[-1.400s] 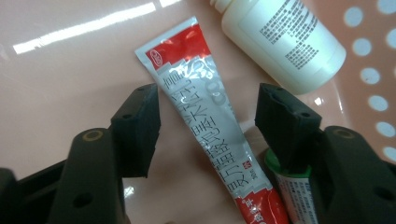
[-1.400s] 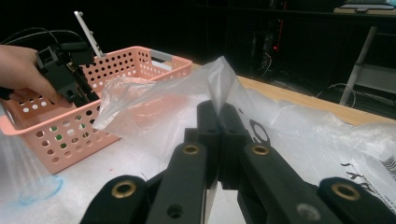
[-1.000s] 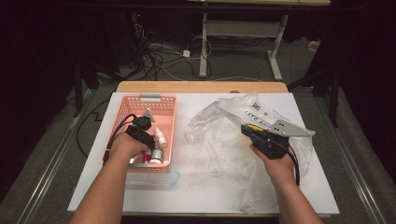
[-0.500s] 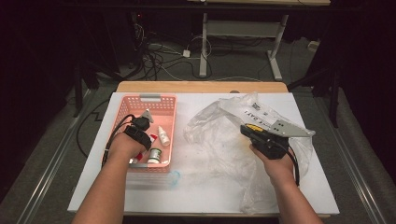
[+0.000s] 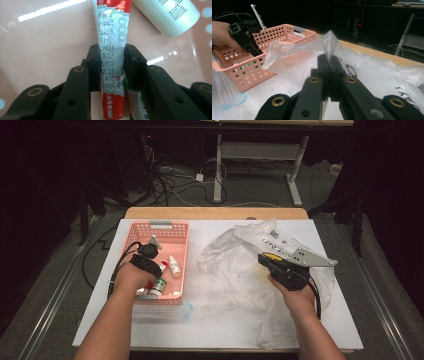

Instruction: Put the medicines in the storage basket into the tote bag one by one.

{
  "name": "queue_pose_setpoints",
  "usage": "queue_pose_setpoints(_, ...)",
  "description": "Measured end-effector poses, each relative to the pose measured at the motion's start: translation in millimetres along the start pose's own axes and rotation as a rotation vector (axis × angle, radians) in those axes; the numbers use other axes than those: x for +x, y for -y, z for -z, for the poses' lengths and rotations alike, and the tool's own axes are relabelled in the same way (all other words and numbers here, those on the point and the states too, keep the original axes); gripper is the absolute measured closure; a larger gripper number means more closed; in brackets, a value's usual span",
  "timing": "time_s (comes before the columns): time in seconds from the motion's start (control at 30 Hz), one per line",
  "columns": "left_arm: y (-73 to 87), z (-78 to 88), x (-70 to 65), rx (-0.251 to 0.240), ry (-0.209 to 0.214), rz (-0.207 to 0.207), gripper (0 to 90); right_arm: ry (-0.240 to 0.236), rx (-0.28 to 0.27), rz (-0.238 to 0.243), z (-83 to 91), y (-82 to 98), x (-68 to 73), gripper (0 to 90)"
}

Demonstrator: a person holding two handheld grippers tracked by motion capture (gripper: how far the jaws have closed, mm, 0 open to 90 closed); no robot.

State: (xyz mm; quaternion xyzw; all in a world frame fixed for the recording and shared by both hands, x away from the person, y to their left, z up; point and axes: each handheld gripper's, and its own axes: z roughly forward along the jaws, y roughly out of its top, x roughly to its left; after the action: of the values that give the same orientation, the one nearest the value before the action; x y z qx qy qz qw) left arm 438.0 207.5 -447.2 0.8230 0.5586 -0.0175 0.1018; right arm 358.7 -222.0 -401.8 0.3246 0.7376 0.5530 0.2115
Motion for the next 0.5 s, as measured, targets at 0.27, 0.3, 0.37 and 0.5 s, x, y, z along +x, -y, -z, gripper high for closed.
queue_pose_setpoints(0.27, 5.1, 7.9, -0.9, -0.082, -0.002, -0.002, 67.6, 0.000, 0.000, 0.002, 0.3, 0.0, 0.3, 90.0)
queue_pose_setpoints(0.3, 5.1, 7.9, -0.9, -0.082, -0.002, -0.002, 67.6, 0.000, -0.002, 0.003, 0.2, 0.0, 0.3, 90.0)
queue_pose_setpoints(0.37, 6.5, 9.8, -0.7, -0.106, 0.001, -0.004, 67.6, 0.000, -0.002, 0.001, 0.3, 0.2, 0.2, 90.0)
queue_pose_setpoints(0.5, 9.0, 13.1, -0.5, -0.144, 0.008, -0.010, 67.6, 0.001, -0.005, 0.000, 0.4, 0.5, -0.1, 90.0)
